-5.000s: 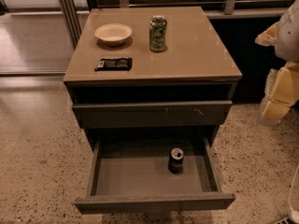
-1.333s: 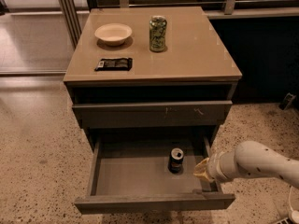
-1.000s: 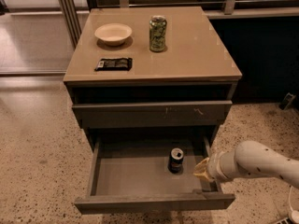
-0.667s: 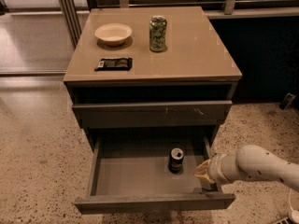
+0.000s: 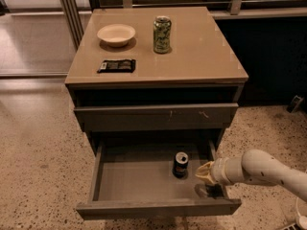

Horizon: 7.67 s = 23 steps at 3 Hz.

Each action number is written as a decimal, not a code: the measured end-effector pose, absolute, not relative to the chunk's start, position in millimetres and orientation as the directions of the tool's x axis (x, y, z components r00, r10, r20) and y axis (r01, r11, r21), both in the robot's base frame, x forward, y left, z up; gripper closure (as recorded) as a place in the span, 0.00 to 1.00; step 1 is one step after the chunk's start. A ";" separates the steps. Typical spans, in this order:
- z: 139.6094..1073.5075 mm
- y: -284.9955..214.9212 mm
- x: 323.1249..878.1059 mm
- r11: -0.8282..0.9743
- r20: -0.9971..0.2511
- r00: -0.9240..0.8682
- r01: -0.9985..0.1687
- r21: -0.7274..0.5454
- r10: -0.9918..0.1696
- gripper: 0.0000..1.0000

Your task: Pick pepsi can from middle drawer and place on counter

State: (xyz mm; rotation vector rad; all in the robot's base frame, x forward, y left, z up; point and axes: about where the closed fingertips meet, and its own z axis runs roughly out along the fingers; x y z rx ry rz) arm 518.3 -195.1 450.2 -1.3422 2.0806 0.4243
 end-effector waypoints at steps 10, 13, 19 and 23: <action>431.6 -108.1 575.4 0.248 -0.799 -0.137 -0.969 -0.016 -0.585 1.00; 630.5 -104.1 566.0 0.162 -0.802 0.003 -0.979 -0.125 -0.598 1.00; 974.2 -117.2 557.6 0.239 -0.753 -0.018 -0.953 -0.186 -0.657 1.00; 959.9 -156.6 666.6 0.365 -0.753 -0.030 -0.887 -0.283 -0.657 1.00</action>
Offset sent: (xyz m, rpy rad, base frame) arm 0.0561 0.0330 -0.0280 0.1504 -0.0411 0.0681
